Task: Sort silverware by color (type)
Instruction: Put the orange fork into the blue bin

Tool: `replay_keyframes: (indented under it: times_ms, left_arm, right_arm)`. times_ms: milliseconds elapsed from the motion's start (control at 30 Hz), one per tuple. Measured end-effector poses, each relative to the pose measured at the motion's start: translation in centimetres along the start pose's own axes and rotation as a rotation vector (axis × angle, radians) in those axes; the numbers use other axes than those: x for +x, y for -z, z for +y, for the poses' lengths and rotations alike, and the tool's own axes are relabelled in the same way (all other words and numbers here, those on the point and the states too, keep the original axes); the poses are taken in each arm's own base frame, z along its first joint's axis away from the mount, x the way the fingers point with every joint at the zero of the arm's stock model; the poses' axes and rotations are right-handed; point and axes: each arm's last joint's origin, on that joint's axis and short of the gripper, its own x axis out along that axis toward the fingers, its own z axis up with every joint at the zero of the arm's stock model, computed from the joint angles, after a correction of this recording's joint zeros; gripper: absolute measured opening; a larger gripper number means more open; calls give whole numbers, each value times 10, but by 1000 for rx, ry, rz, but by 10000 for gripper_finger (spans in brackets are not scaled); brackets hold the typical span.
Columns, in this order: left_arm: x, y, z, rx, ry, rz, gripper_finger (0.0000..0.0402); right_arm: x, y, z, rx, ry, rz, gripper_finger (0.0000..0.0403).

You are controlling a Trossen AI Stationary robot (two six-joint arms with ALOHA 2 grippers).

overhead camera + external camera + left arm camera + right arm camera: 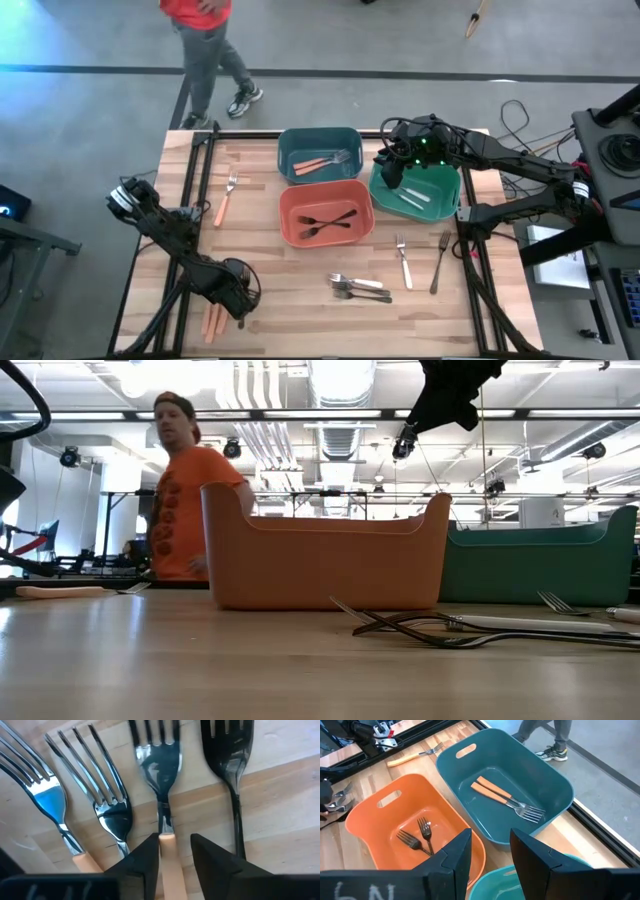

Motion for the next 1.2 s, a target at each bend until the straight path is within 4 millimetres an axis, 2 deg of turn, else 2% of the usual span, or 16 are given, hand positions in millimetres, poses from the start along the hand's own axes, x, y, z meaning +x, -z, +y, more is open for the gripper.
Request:
replay_keyframes:
  times_ms: [367,600,767,1033,1200]
  left_arm:
    - [-1,0,-1,-6,7,-5,21]
    - [-11,5,-6,-10,5,-7,17]
    - [-33,12,-12,-8,6,-6,17]
    - [-59,11,-2,-17,-24,-36,17]
    - [-78,9,3,-5,62,-10,17]
  right_arm:
    - [0,0,0,-2,1,0,125]
    - [0,0,0,-3,1,-1,125]
    - [0,0,0,-4,1,-1,125]
    - [0,0,0,-30,2,-1,125]
    - [0,0,0,-30,2,-1,125]
